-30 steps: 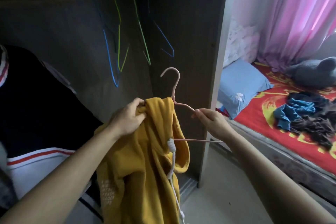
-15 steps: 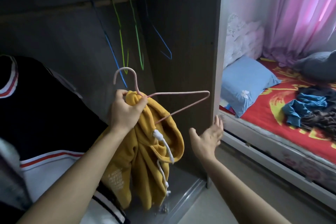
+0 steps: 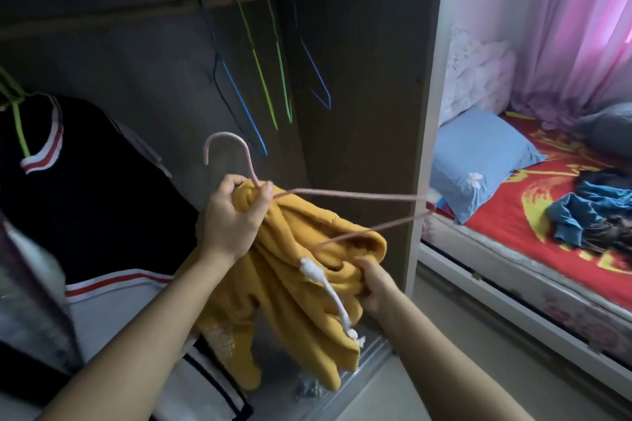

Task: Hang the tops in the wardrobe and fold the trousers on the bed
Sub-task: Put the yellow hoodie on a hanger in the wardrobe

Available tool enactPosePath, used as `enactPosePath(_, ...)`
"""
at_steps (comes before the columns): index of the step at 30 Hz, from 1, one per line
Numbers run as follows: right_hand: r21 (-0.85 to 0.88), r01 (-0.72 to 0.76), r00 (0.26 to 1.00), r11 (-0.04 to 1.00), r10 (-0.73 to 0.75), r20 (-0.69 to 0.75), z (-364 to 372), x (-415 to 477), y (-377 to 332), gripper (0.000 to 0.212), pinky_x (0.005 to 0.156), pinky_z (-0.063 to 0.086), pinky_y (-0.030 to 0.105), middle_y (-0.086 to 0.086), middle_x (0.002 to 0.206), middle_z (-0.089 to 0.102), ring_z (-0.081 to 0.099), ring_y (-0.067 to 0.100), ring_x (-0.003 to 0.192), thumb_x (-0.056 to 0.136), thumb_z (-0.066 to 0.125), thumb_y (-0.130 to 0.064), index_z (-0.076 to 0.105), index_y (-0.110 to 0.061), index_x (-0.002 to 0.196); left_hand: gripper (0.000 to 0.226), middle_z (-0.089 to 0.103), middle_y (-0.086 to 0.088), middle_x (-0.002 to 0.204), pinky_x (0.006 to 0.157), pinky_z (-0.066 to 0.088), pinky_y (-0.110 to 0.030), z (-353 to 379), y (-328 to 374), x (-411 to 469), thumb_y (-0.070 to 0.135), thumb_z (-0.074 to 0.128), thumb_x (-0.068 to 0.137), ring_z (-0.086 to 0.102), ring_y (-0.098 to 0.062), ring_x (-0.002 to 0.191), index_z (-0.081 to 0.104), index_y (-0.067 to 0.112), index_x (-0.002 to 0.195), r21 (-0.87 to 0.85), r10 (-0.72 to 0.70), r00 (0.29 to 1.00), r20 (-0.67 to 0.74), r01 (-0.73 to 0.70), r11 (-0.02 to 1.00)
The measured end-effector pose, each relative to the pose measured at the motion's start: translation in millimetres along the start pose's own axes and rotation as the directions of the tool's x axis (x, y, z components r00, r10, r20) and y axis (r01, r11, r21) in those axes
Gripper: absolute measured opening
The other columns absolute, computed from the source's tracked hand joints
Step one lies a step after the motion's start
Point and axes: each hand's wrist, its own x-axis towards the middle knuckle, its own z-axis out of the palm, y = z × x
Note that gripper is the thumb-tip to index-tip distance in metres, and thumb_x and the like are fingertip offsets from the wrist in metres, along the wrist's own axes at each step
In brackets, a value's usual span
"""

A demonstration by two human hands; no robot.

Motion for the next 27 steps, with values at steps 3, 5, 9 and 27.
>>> enactPosePath(3, 0.019, 0.142, 0.987, 0.990, -0.140, -0.079, -23.2, -0.5, -36.1, 0.035, 0.089, 0.056, 0.051, 0.025, 0.116, 0.068, 0.067, 0.040, 0.107, 0.088, 0.062, -0.012, 0.065, -0.003, 0.120, 0.040, 0.061, 0.015, 0.062, 0.053, 0.044, -0.016, -14.0, -32.4, -5.6, 0.070, 0.050, 0.076, 0.056, 0.000, 0.060, 0.062, 0.032, 0.080, 0.239, 0.050, 0.995, 0.084, -0.069, 0.969)
enactPosePath(5, -0.097, 0.217, 0.965, 0.971, -0.229, -0.132, -35.9, -2.8, -59.3, 0.028, 0.086, 0.059, 0.049, 0.023, 0.109, 0.071, 0.071, 0.037, 0.098, 0.087, 0.062, -0.014, 0.068, -0.002, 0.112, 0.042, 0.062, 0.013, 0.060, 0.054, 0.048, -0.024, -14.6, -50.9, -10.3, 0.072, 0.046, 0.077, 0.059, -0.009, 0.061, 0.063, 0.033, 0.081, 0.321, 0.055, 0.987, 0.150, -0.101, 0.942)
enactPosePath(9, -0.282, 0.303, 0.896, 0.910, -0.373, -0.241, -41.4, -6.1, -84.3, 0.014, 0.055, 0.055, 0.027, 0.009, 0.084, 0.069, 0.069, 0.021, 0.068, 0.085, 0.066, -0.022, 0.066, -0.012, 0.094, 0.043, 0.061, 0.016, 0.060, 0.052, 0.042, -0.019, -5.1, -55.8, -2.3, 0.072, 0.045, 0.080, 0.058, -0.007, 0.060, 0.064, 0.034, 0.081, 0.316, 0.072, 0.981, 0.179, -0.126, 0.940)
enactPosePath(27, -0.804, 0.520, 0.505, 0.289, -0.863, 0.016, -26.2, -50.7, -125.7, 0.029, 0.059, 0.055, 0.022, -0.005, 0.074, 0.065, 0.063, 0.010, 0.067, 0.091, 0.065, -0.046, 0.067, -0.019, 0.082, 0.039, 0.034, 0.028, 0.052, 0.041, 0.020, -0.005, 26.5, -40.6, -10.5, 0.066, 0.041, 0.089, 0.032, 0.007, 0.042, 0.061, 0.034, 0.083, 0.369, 0.235, 0.947, 0.218, -0.302, 0.879)
